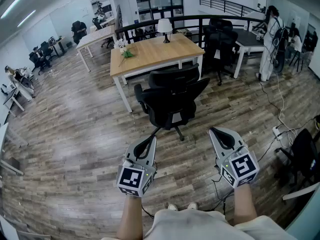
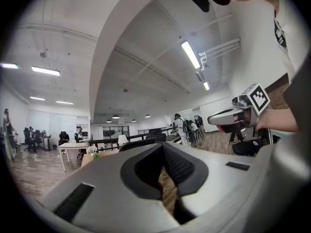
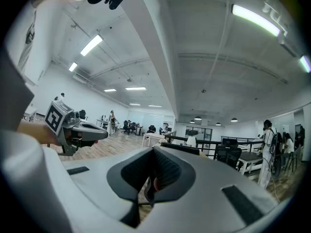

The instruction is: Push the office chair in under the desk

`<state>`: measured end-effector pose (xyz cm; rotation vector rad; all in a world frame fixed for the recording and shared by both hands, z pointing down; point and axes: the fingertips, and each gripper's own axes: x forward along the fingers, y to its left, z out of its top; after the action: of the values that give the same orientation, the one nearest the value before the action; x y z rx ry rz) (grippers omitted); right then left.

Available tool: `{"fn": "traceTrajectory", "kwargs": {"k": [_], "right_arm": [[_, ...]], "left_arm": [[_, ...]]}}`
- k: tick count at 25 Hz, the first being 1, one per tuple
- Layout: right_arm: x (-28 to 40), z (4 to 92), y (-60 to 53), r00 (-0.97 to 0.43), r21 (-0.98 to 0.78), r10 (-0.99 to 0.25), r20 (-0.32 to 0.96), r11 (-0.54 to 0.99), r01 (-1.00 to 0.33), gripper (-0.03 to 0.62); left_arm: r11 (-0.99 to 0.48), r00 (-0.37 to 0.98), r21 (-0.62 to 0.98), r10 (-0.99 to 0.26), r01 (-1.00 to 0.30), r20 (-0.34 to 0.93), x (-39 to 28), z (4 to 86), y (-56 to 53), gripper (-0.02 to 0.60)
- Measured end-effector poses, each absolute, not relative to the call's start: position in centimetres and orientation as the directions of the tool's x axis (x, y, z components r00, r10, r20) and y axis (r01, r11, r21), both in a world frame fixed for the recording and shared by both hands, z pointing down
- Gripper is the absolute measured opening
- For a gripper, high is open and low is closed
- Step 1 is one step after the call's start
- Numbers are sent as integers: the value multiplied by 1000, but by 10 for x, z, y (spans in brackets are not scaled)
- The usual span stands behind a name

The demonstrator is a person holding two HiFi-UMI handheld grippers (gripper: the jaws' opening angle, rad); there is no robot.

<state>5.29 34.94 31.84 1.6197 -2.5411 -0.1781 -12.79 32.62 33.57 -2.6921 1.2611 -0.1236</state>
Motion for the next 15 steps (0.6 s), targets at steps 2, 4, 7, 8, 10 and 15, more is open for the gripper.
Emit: {"fn": "traceTrajectory", "kwargs": {"k": [2,4,7,8,10,15], "right_arm": [[55,317,349,-425,158,-904,38,425,-891,21],[57,317,348,-433,145,-901,34,433,-890,21],[63,315,346,-439,121,-898,22,439,-891,25],[66,315,345,-436,118,-900,26,436,-892,25],[74,318,342,-422,127,-905,49,424,-897,25],[97,331,331,-383,184,-917,110,398,-899,25]], "left_arm": [[-630,640,-187,-769,-754,9,-125,336,328,11],[-629,638,-186,-770,-755,17,-123,337,328,11],[-637,642,-182,-766,-749,38,-119,339,328,11],[-640,644,-184,-764,-746,45,-116,339,328,11],[-636,638,-194,-768,-747,59,-111,339,327,12],[-623,619,-203,-780,-756,88,-93,346,321,15]]}}
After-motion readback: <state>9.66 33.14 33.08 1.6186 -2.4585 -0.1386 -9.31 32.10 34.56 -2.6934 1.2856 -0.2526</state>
